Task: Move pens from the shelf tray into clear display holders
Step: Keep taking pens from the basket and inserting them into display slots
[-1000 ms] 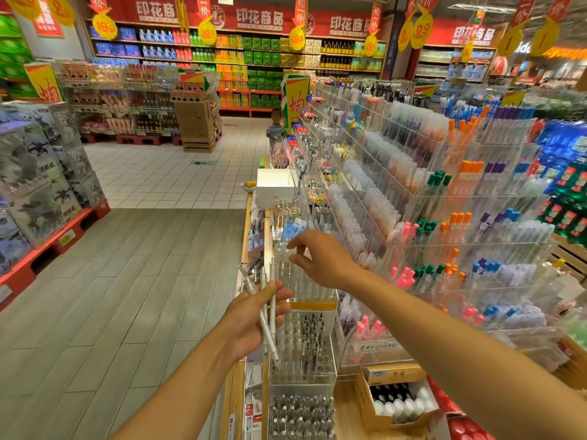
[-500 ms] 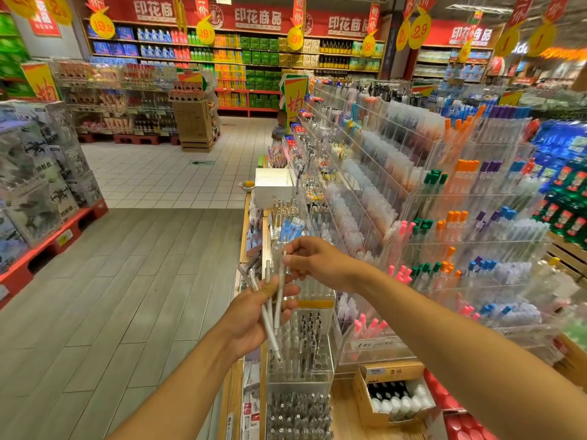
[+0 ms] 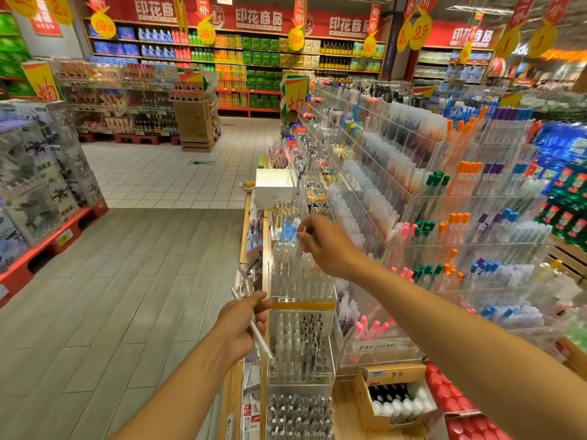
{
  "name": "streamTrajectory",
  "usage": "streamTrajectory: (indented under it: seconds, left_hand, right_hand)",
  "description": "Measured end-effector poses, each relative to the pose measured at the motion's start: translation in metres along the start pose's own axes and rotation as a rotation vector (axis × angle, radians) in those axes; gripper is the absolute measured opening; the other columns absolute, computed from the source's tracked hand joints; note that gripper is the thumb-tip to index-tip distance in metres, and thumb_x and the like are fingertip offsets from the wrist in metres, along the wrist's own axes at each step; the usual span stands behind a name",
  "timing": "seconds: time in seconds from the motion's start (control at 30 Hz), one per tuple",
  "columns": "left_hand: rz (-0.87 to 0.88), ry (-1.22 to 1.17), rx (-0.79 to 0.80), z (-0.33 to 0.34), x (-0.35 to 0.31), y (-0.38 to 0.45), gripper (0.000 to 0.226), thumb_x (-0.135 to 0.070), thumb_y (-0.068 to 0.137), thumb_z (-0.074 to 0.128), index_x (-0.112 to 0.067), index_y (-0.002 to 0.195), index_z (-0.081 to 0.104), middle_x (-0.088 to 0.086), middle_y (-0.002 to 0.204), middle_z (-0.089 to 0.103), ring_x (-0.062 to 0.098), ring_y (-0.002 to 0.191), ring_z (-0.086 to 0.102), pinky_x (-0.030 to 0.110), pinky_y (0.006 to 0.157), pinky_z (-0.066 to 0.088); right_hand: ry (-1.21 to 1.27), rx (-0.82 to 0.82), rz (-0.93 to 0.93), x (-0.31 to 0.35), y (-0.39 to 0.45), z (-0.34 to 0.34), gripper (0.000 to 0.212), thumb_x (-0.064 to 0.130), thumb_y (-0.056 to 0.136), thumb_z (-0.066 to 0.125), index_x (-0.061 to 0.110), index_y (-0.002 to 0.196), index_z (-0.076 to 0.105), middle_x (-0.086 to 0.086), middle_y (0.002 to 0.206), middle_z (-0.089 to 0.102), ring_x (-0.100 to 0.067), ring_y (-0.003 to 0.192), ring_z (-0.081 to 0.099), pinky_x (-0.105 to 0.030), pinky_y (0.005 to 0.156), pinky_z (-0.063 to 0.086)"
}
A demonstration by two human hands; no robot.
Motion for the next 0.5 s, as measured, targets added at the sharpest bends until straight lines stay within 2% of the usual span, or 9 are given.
streamTrajectory:
  seconds: [0.13, 0.3, 0.37, 0.5]
  left_hand:
    - [0.005, -0.013, 0.017, 0.001, -0.002, 0.002, 0.016, -0.008, 0.098, 0.056, 0.000, 0.110, 0.064, 0.008, 0.067, 0.068, 0.010, 0.042, 0.048, 0.018, 0.036, 0.040]
    - [0.001, -0.002, 0.034, 0.000, -0.004, 0.005, 0.017, -0.009, 0.097, 0.058, -0.001, 0.111, 0.064, 0.008, 0.068, 0.069, 0.011, 0.042, 0.048, 0.019, 0.036, 0.039]
    - [-0.001, 0.006, 0.049, 0.000, -0.003, 0.005, 0.018, -0.008, 0.097, 0.059, 0.000, 0.112, 0.064, 0.007, 0.067, 0.069, 0.011, 0.042, 0.048, 0.018, 0.036, 0.039]
    - [0.007, 0.007, 0.074, 0.002, -0.004, 0.005, 0.019, -0.007, 0.098, 0.055, 0.000, 0.114, 0.062, 0.007, 0.066, 0.069, 0.011, 0.043, 0.048, 0.018, 0.037, 0.039]
  right_hand:
    - [-0.118, 0.051, -0.015, -0.003, -0.002, 0.013, 0.011, 0.021, 0.102, 0.044, 0.014, 0.097, 0.051, -0.003, 0.088, 0.059, -0.016, 0.076, 0.052, -0.031, 0.067, 0.043]
    - [-0.188, 0.052, -0.046, 0.001, 0.003, 0.017, 0.010, 0.023, 0.101, 0.050, 0.017, 0.094, 0.052, 0.003, 0.081, 0.056, -0.008, 0.069, 0.048, -0.023, 0.057, 0.035]
    - [-0.225, 0.059, -0.040, -0.002, 0.006, 0.019, 0.009, 0.025, 0.099, 0.053, 0.018, 0.094, 0.055, 0.007, 0.081, 0.052, -0.004, 0.069, 0.046, -0.025, 0.060, 0.035]
    - [-0.328, 0.160, -0.038, -0.015, 0.005, 0.033, 0.013, 0.028, 0.094, 0.061, 0.018, 0.101, 0.065, 0.003, 0.101, 0.047, -0.015, 0.094, 0.047, -0.028, 0.077, 0.037]
Point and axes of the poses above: each hand's wrist, its own y-axis towards the middle knuckle, its own z-axis out of the palm, x = y × z, the point moved 7 cm from there along y, towards the middle knuckle
